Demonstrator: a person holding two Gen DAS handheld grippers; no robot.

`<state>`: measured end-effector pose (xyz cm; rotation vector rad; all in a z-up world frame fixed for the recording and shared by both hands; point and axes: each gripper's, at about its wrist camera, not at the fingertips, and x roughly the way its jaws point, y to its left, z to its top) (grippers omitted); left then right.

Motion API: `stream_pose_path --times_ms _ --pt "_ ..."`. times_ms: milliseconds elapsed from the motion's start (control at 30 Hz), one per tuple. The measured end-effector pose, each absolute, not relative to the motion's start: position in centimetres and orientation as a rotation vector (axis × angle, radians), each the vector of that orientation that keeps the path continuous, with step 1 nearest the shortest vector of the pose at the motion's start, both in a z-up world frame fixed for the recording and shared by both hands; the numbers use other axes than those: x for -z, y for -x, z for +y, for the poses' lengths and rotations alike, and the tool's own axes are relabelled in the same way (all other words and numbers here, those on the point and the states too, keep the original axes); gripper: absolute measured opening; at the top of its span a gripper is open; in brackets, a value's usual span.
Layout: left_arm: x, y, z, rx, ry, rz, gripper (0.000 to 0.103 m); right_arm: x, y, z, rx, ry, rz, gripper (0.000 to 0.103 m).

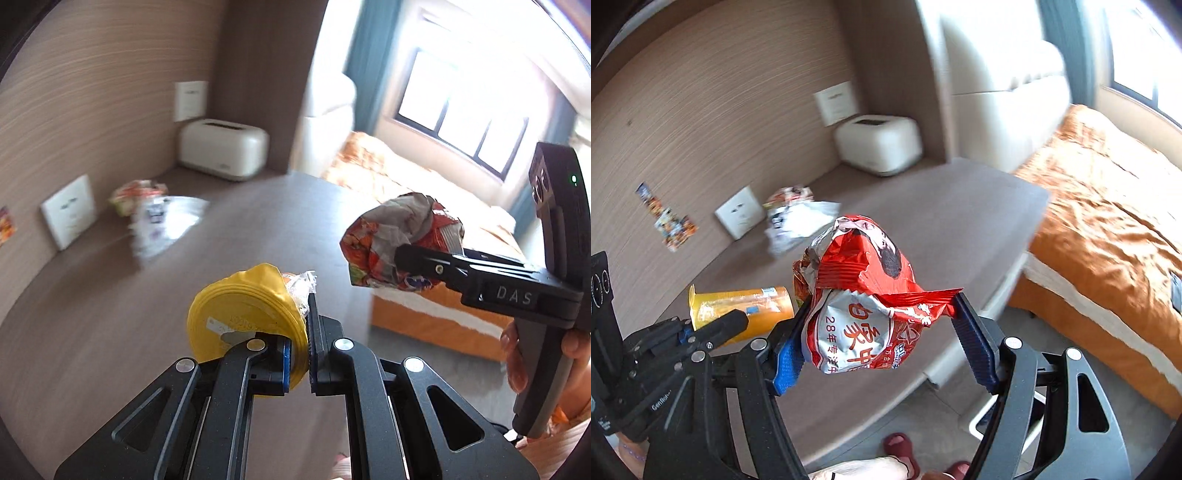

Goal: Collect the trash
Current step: 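Carry the yellow can and red bag over the white bin with both tools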

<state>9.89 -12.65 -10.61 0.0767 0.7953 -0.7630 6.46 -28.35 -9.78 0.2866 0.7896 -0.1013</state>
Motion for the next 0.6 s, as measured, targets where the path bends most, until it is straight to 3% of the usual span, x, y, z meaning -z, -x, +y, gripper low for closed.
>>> stream_pose_path --times_ms 300,600 --pt "12.1 -6.0 -23.6 0.991 -0.189 0.873 0.006 11.4 -0.1 -36.4 0.297 -0.388 0.824 0.073" --pt "16.9 -2.0 -33.0 1.138 -0.329 0.963 0.006 15.9 3.6 -43.1 0.419 -0.521 0.906 0.073"
